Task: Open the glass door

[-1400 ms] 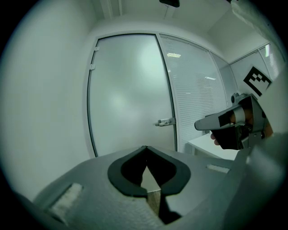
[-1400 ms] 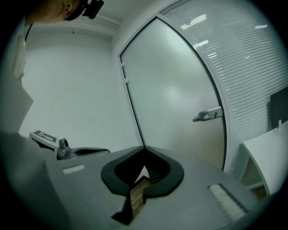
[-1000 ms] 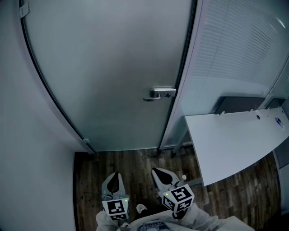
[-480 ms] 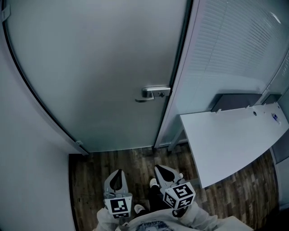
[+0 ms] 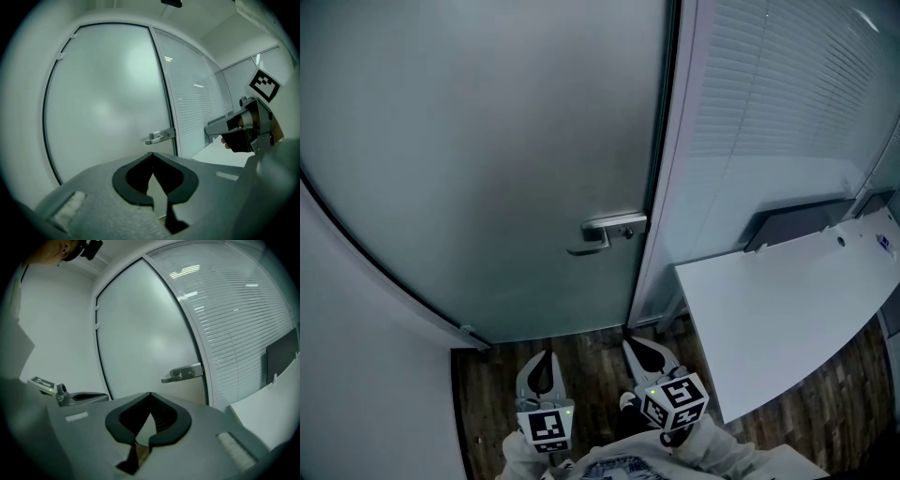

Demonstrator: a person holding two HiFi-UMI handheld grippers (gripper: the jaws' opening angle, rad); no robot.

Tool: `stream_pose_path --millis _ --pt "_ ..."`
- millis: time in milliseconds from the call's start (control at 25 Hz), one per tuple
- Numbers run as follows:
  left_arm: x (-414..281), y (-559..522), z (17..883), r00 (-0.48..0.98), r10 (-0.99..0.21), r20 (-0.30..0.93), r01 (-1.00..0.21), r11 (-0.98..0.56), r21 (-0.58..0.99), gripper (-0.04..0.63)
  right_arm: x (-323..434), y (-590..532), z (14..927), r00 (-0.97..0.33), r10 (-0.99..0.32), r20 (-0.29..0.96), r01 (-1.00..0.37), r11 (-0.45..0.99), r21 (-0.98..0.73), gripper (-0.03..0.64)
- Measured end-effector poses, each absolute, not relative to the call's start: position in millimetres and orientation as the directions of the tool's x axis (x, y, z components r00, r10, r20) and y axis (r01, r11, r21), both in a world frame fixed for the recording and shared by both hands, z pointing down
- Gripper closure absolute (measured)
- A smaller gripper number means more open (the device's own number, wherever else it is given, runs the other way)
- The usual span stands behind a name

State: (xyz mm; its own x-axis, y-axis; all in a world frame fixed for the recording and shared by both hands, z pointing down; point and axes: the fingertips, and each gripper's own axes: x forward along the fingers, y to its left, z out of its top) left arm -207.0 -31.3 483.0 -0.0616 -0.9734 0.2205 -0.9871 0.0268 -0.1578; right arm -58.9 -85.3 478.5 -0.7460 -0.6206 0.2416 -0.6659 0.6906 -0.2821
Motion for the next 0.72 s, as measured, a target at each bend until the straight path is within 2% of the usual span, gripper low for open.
stream_pose_path --millis 400,720 --pt "-170 -130 475 -0.052 -0.977 0.206 -0.978 0.008 -0.208 0.591 -19 -183 480 -0.731 -0.639 0.240 -0.682 0.668 -0.298 0.611" --pt "-166 -162 471 -0.028 -0.978 0.208 -0.962 -0.030 -0.270 0.583 -9 -209 489 -0.724 -0.641 0.256 -0.688 0.647 -0.329 0.612"
